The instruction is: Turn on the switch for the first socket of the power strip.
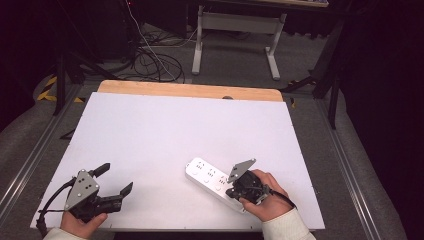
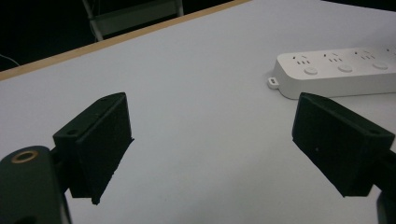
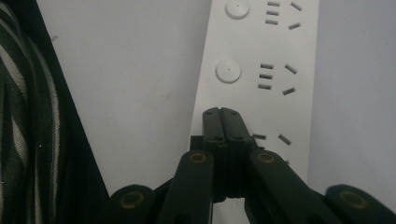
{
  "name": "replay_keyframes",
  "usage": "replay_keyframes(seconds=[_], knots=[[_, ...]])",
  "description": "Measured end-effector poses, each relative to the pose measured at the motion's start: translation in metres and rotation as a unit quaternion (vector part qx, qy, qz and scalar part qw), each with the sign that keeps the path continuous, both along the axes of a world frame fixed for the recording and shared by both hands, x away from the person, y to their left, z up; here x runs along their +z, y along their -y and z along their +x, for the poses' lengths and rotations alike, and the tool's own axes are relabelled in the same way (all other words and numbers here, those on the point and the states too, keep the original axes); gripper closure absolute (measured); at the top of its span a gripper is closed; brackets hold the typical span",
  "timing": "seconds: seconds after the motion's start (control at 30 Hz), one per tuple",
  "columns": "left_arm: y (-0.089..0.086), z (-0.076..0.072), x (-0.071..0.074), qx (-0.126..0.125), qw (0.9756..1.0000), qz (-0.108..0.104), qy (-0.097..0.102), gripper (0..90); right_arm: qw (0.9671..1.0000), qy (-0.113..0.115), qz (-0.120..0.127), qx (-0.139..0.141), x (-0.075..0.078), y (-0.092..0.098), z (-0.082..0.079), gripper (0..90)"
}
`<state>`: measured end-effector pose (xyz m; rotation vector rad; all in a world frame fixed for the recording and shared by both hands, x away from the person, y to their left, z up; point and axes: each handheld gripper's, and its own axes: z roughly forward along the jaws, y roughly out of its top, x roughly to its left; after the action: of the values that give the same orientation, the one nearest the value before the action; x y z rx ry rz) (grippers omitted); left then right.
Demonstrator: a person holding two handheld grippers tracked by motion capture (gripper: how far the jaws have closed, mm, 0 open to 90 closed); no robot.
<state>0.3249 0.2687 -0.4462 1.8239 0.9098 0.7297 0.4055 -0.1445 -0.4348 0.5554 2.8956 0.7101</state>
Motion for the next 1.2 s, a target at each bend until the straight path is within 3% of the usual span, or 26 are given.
replay_keyframes(seconds=[0.83,1.07,1.13,1.2], knots=[[0.0012,0.0001,-0.0002,0.000,1.0000,0.002,0.002,12.6,1.0000,-0.002,0.001,-0.009,-0.0040,-0.0003,0.0003,90.0],[0.0011,0.0000,-0.0001,0.000,1.0000,0.001,0.001,12.6,1.0000,0.002,0.006,-0.008,-0.0048,0.0015,-0.0006,90.0],[0.0009,0.0003,-0.0001,0.000,1.0000,0.001,0.001,12.6,0.9998,-0.003,0.017,-0.009,-0.0035,0.0054,0.0004,90.0],[0.0006,0.0007,-0.0002,0.000,1.0000,0.000,0.000,12.6,0.9996,0.011,0.021,-0.015,-0.0009,0.0091,-0.0015,90.0]])
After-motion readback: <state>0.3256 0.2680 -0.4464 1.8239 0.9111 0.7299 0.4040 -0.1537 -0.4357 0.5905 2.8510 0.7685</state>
